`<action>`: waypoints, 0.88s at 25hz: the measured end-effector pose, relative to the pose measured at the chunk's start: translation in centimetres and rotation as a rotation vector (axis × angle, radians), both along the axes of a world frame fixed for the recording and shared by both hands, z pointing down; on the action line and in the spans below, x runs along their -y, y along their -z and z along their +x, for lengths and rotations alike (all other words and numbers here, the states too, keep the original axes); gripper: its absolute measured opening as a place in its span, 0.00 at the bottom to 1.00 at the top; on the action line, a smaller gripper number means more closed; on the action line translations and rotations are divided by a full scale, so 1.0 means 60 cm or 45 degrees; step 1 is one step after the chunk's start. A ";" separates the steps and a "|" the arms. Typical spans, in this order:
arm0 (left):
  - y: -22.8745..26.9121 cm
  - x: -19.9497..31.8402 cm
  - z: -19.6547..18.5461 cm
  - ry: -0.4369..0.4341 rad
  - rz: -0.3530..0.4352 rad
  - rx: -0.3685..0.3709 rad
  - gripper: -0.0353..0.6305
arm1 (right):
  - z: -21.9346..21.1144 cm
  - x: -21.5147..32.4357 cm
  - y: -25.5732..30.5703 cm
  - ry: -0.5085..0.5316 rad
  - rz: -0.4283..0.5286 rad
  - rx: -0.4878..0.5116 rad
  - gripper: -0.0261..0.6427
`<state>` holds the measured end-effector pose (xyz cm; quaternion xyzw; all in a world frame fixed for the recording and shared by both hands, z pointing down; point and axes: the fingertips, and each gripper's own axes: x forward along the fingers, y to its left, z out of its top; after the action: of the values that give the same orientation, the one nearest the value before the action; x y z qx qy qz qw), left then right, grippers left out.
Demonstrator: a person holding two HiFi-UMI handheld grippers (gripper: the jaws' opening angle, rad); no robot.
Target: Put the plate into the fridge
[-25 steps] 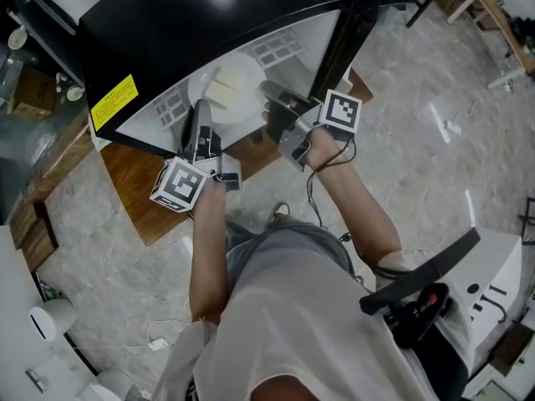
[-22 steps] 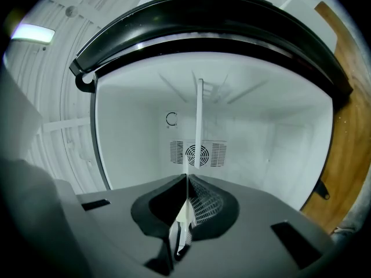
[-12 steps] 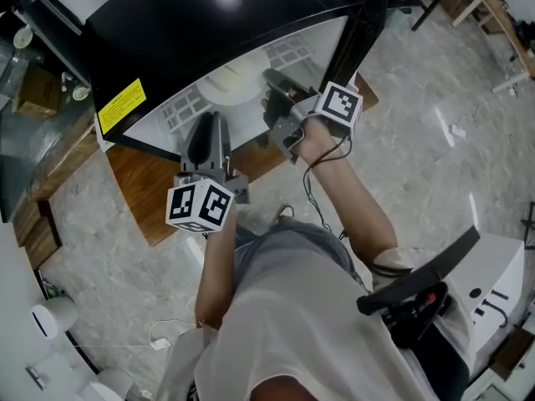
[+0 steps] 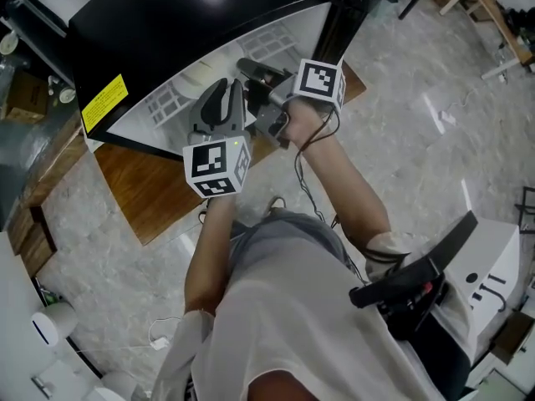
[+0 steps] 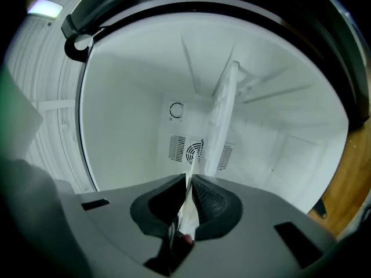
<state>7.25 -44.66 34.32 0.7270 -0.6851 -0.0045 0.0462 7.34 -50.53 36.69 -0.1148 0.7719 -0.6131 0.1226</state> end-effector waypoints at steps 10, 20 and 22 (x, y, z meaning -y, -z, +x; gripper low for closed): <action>-0.006 0.025 -0.044 0.115 -0.009 0.026 0.17 | -0.004 -0.035 0.015 0.191 0.367 -0.180 0.27; 0.001 -0.015 -0.069 0.196 0.021 -0.034 0.16 | 0.017 -0.059 0.038 0.069 1.268 -0.752 0.11; 0.004 -0.021 -0.067 0.213 0.034 -0.052 0.16 | 0.003 -0.076 0.034 0.087 1.389 -0.830 0.10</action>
<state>3.22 -43.38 34.07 0.6675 -0.7422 -0.0323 0.0501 7.52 -45.99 34.66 -0.1919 0.9741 -0.0689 -0.0975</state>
